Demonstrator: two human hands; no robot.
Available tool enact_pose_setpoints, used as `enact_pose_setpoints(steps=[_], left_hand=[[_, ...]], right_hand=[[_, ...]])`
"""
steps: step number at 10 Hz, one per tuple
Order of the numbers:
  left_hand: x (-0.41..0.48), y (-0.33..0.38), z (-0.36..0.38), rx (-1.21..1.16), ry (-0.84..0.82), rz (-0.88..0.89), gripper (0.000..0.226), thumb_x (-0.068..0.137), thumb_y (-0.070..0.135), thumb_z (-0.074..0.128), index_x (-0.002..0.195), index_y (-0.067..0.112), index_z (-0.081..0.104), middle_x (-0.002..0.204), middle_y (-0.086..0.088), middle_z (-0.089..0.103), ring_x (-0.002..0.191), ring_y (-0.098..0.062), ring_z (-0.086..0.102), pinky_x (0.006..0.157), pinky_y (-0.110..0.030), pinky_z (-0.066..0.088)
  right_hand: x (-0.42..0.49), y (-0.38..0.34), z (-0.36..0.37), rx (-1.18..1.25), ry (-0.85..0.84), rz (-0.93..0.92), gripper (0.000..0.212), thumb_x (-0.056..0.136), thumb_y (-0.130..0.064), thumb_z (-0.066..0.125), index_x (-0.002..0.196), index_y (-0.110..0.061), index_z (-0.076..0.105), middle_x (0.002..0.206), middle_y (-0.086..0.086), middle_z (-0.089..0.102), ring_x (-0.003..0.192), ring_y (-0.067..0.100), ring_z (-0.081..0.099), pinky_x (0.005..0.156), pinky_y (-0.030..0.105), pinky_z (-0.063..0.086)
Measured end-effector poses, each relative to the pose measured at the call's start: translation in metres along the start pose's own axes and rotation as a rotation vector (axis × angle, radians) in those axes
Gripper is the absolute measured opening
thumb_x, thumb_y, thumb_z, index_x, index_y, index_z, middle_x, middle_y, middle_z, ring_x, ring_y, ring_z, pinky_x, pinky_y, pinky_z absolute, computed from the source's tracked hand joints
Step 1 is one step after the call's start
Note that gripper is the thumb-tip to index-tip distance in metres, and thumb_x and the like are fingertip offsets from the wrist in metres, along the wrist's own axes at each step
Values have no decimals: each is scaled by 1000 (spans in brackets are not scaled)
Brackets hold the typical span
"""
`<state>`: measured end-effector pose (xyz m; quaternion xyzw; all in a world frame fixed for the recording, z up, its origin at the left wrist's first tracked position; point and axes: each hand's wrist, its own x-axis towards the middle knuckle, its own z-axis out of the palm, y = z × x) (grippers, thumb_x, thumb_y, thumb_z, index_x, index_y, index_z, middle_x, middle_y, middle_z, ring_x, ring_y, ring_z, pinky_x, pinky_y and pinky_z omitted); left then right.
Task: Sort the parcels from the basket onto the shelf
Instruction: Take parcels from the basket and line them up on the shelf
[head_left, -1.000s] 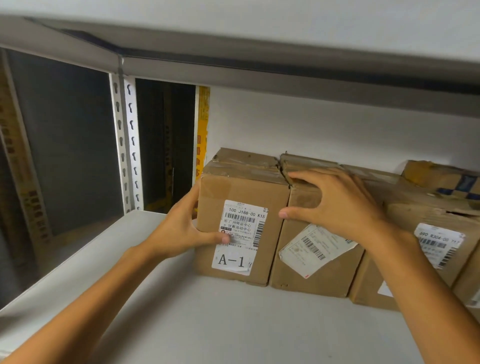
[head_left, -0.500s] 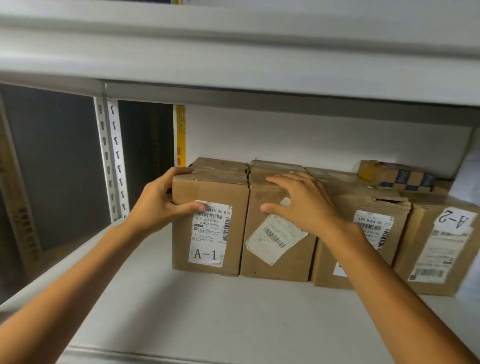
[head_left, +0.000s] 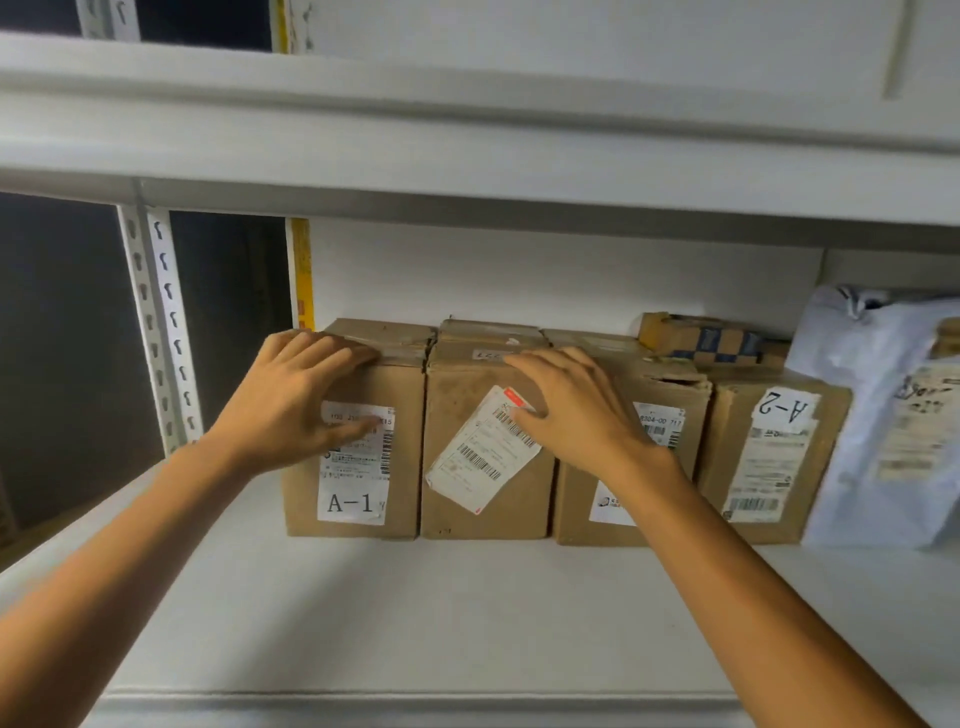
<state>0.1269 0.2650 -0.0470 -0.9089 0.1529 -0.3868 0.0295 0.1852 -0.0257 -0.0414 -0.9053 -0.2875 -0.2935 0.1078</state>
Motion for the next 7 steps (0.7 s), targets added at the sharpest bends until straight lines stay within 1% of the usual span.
enact_pose_setpoints(steps=[1,2,3,4,5,6,7], left_hand=[[7,30,6,37,10,-41,66,77,56,57,132,19,52,132,-6,55,127,-30,46,111,-52,21],[17,53,10,32,-16,-80,61,81,43,67,134,20,49,134,-9,53,126,-33,44,107,-52,27],[26,71,13,-3,-31,-141,60,83,35,69,137,20,47,137,-7,49,128,-31,40,108,-48,24],[29,93,15,-56,-36,-147,60,85,32,66,140,21,44,141,-6,45,132,-30,35,112,-46,18],[31,118,8,-130,-58,-120,59,87,31,63,142,27,41,150,-4,35,140,-29,24,115,-42,7],[33,142,-4,-190,-93,-62,57,90,33,59,143,31,38,151,1,35,142,-23,20,114,-39,7],[30,168,-19,-285,-166,-12,50,92,34,57,140,31,42,141,3,48,135,-18,32,105,-37,24]], right_hand=[[-8,11,-6,-8,-10,-11,61,91,-35,59,147,-27,35,148,-5,42,134,18,34,111,41,30],[-1,24,-15,-38,-53,-49,60,91,-38,59,145,-27,37,146,-3,45,131,20,38,109,41,32],[6,34,-21,-15,-75,-55,54,90,-40,59,141,-27,43,138,-2,52,124,22,44,104,40,35],[-2,38,-17,15,-59,-68,56,90,-41,57,142,-26,42,140,-2,50,126,22,41,105,40,36],[-16,38,-21,101,-16,-60,56,92,-38,57,143,-23,42,145,-2,45,131,21,36,108,36,31],[-32,37,-37,135,36,-70,53,93,-40,56,142,-24,44,144,-4,46,132,19,37,106,34,30],[-56,33,-58,227,17,-87,50,94,-44,53,141,-27,45,144,-5,47,132,16,38,106,35,34]])
